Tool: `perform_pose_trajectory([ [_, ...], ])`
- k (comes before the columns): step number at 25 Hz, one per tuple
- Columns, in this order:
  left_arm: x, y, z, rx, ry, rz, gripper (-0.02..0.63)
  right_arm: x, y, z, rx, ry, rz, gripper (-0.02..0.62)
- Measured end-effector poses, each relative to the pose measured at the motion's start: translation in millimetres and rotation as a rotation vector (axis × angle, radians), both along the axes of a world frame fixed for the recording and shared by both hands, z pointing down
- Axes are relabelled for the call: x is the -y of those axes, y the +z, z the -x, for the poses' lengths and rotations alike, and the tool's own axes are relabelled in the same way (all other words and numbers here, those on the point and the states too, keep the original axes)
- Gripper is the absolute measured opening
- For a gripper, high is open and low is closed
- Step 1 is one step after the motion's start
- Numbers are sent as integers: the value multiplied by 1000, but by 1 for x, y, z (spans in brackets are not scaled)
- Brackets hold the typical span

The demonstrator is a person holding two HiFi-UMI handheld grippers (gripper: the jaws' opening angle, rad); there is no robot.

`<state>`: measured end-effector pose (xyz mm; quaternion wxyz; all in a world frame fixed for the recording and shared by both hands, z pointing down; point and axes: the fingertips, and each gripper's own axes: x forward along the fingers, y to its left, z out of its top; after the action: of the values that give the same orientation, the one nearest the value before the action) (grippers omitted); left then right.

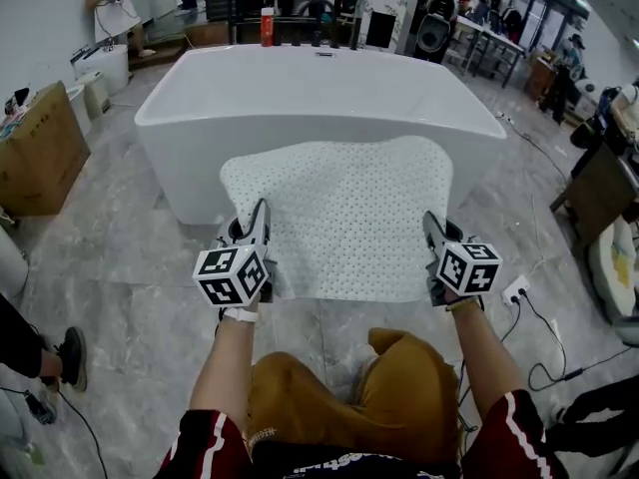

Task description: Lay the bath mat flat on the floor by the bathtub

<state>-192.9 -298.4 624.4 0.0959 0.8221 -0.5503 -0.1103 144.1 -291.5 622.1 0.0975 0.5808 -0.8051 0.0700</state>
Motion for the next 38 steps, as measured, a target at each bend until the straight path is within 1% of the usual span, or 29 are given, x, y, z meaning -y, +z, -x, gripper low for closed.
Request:
perform_pose_trajectory([
  [3,-3,17,1,-11,0,10,32,-1,13,-2,-12,2,1,43],
  [6,10,30,-3,3,-9,21,32,10,26,-8,-21,9,5,43],
  [8,24,39,-9,23,-15,33,32,23,38,-13,-20,9,16,43],
  [12,39,65,-14,64,-27,88,32,41,75,-20,-5,6,64,43],
  [16,55,84,-24,73,-35,116,32,58,100,-33,14,12,86,43],
  [21,72,112,-28,131,-57,144,32,78,137,-34,19,4,130,43],
  [25,84,137,-38,182,-34,148,32,90,158,-37,12,-7,157,43],
  [29,94,161,-41,227,-19,153,32,103,182,-36,-16,-30,178,43],
  [32,101,176,-41,237,-23,176,32,111,202,-36,-33,-45,197,43],
  [38,113,204,-43,254,-38,220,32,127,242,-38,-27,-35,248,43],
])
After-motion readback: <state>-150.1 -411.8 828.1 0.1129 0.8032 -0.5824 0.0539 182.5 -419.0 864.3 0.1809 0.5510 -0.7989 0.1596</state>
